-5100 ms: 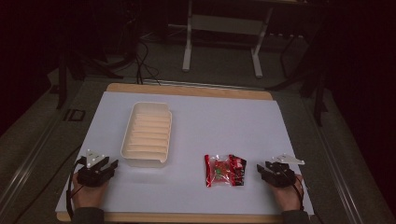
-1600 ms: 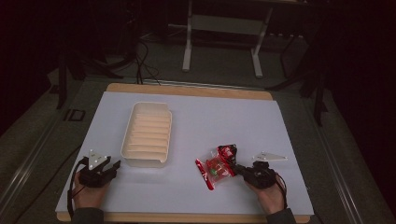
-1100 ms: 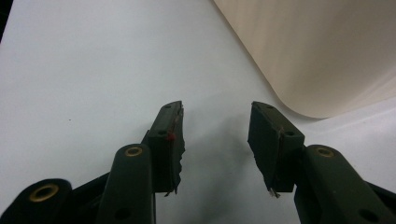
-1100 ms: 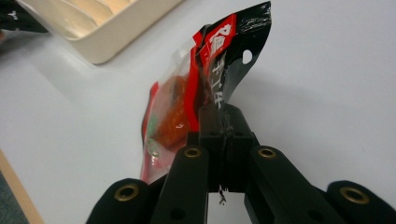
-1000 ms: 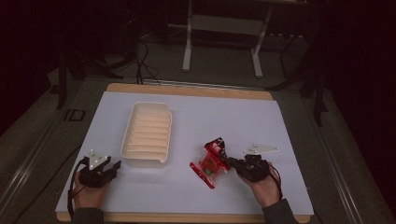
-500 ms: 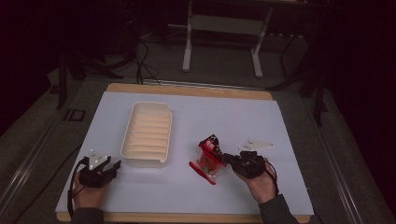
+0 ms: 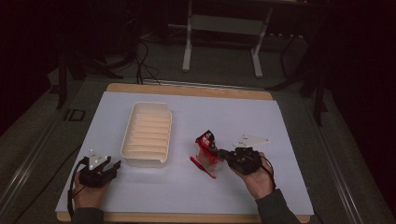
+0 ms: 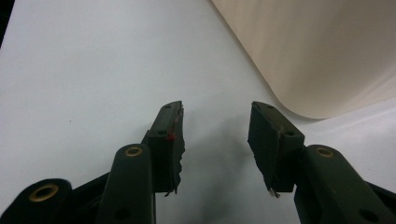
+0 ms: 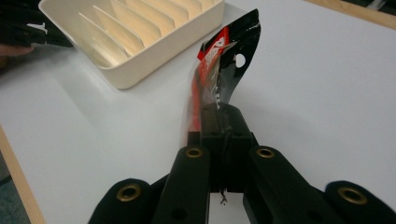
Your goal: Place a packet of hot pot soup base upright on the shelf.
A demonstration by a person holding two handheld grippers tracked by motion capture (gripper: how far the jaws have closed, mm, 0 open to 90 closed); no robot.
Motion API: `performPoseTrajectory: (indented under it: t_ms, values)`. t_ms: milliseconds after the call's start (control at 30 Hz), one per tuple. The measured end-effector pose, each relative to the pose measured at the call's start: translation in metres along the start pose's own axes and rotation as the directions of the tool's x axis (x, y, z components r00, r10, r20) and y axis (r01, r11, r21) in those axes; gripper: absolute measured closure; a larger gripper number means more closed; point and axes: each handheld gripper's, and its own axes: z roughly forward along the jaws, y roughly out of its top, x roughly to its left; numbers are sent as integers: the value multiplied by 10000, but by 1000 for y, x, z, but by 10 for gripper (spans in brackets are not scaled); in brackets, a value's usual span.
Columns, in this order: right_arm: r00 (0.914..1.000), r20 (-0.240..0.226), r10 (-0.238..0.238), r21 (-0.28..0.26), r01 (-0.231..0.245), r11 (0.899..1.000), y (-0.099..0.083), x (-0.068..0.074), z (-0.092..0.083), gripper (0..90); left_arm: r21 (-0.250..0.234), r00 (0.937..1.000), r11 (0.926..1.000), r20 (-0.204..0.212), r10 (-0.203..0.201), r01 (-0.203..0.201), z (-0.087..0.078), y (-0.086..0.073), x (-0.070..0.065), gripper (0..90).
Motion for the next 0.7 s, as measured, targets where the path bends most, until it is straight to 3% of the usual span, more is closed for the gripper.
performPoseTrajectory:
  t_ms: [700]
  values:
    - [9971,-182,-736,-233,732,9970,21,4,6,900,6,10000,10000,10,0,0,0,0,0,553]
